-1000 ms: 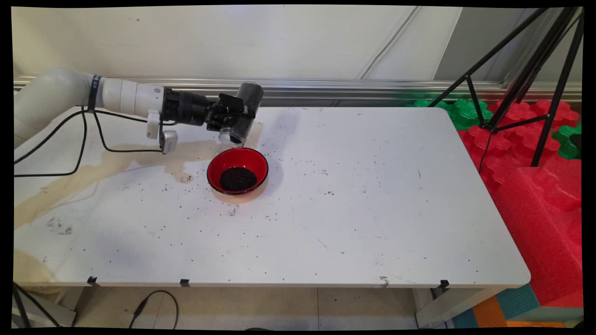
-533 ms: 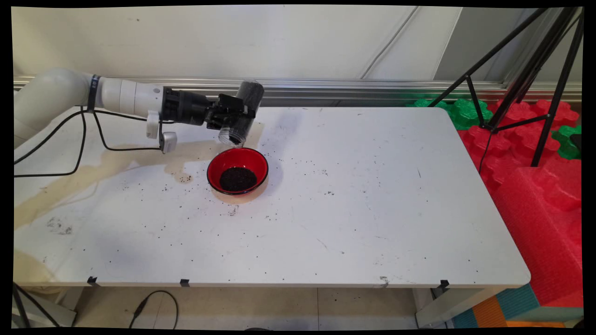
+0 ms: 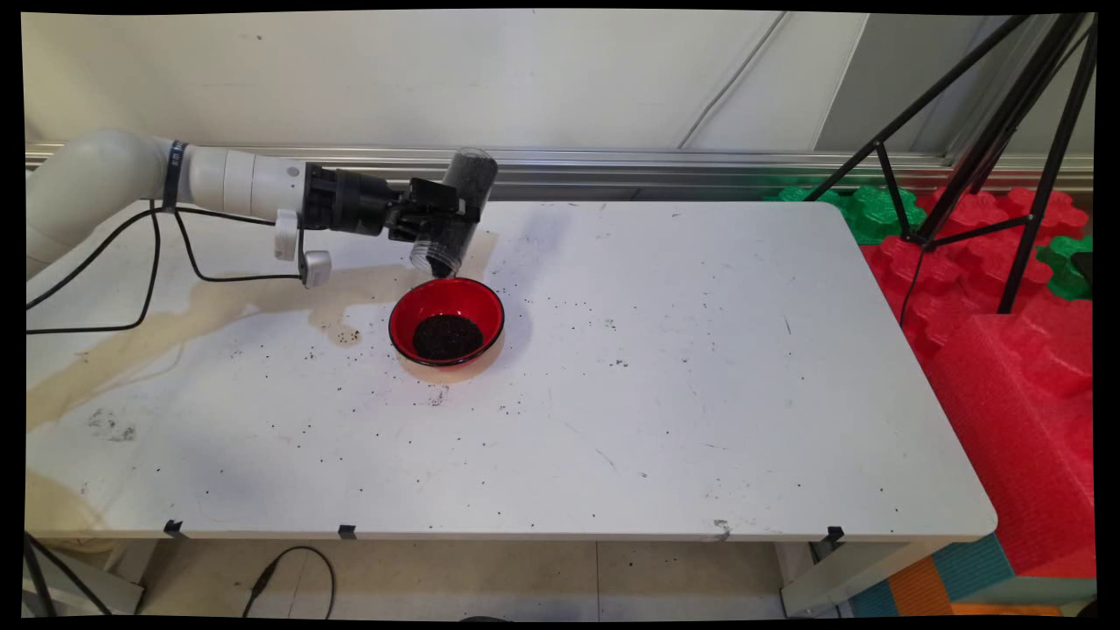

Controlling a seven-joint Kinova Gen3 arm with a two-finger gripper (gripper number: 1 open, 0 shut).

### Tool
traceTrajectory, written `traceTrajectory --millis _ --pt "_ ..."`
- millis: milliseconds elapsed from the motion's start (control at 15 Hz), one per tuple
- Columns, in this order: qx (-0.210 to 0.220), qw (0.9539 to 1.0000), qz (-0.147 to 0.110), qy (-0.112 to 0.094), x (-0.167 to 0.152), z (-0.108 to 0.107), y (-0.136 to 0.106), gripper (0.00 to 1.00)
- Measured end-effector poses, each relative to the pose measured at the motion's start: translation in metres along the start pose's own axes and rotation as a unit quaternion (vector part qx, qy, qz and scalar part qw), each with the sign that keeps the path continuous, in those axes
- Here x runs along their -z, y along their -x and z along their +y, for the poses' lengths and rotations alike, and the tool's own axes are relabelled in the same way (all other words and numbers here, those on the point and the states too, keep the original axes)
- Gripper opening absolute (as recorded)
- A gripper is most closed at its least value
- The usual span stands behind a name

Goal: Pour the black seasoning powder in the red bowl

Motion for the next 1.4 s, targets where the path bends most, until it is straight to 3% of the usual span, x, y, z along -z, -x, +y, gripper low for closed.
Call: traceTrajectory --millis 1400 --pt "-0.036 0.9993 -0.002 -0.004 0.0004 -0.0024 0.0000 0.00"
